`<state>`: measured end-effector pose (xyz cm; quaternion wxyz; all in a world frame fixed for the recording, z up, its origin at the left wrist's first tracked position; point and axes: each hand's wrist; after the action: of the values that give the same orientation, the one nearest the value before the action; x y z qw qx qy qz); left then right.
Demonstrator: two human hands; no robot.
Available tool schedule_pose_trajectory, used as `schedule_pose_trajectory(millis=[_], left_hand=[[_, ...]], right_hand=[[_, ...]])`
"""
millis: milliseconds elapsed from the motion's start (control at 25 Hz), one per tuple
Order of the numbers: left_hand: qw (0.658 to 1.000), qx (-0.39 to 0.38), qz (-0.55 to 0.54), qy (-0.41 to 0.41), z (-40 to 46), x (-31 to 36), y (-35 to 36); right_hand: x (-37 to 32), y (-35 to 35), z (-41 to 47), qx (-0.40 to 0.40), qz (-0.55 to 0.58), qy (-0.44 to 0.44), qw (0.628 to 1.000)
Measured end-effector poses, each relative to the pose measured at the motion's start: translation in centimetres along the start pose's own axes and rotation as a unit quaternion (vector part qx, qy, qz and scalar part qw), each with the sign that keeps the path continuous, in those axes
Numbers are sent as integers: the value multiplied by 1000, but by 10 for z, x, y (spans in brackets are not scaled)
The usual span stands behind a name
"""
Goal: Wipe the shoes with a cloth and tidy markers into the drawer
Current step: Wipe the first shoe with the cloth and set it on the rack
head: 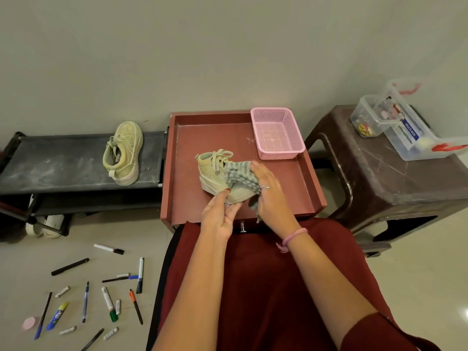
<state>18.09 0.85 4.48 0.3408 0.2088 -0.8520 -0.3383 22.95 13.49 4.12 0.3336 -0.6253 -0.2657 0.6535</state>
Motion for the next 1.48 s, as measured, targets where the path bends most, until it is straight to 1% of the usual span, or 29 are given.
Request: schedule_pose_trajectory(millis=[40,120,200,240,280,320,360,400,440,480,520,600,680,720,800,880,960,1000,1080,1120,1200,1280,1320,1400,1480], left_hand=[[1000,2,1,-5,-1,0,-4],[1000,-9,4,-15,-5,0,-10],[1000,-10,1,-20,-3,1,-12],[1000,-10,0,-20,-2,2,-12],[1000,-14,-4,-19,-2,4,-11],[999,-23,-10,-20,-1,6,-11],[999,-35,-18,-24,-1,8,-11],[998,-48,-24,-31,-1,10,-12],[997,-60,-24,-39,-1,11,-14],[996,-67,-20,-48,-2,12,-16],[996,-69,-16,-58,-3,13,-18],[994,-76,-22,-80,-4,13,-22],[992,-81,-44,-91,-4,15,-25],[991,-78,-58,-93,-3,16,-27],[989,-67,-82,-106,1,20,-30],[981,-72,-115,-138,1,20,-31],[976,-83,-123,-159,-1,15,-28],[979,-87,-104,-152,-1,14,-25],[990,-92,-31,-102,-1,12,-21],[991,-111,12,-78,-2,13,-22],[979,-151,115,-67,-10,14,-22],[967,-151,196,-53,-19,7,-23],[968,-132,210,-29,-20,2,-23],[976,-83,201,25,-20,-2,-24],[981,-73,171,60,-14,-1,-30]], right_hand=[[4,-6,2,-34,56,22,998],[8,-14,3,-74,110,49,990],[1,-13,2,-81,143,67,984],[-6,-10,0,-78,142,65,985],[-12,-4,-3,-72,109,47,990],[-17,1,-7,-66,49,18,997],[-19,4,-10,-58,-35,-18,997],[-17,5,-13,-52,-94,-51,993],[-12,3,-14,-53,-107,-65,991],[-7,-1,-12,-65,-73,-53,994],[-5,-6,-8,-81,-7,-20,996],[-1,-15,2,-118,111,44,986],[-6,-17,9,-137,162,70,975],[-13,-16,11,-143,167,66,973],[-27,-11,10,-147,142,27,978],[-37,-4,1,-127,74,-10,989],[-41,-1,-7,-97,40,-13,994],[-41,-1,-8,-89,46,-6,995],[-38,1,-7,-94,74,14,993],[-37,3,-5,-98,85,27,991],[-34,10,2,-93,102,51,989],[-31,16,9,-88,117,61,987],[-28,19,12,-90,121,65,986],[-24,21,19,-104,132,73,983],[-25,22,27,-122,142,78,979]])
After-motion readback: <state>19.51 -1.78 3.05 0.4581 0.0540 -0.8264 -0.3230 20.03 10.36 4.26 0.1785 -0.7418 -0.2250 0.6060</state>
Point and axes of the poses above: each hand's wrist, its own z-axis towards the middle knuckle, its own y-axis out of the palm, x = y × z, and after that the axes turned 15 degrees about -x, right-handed
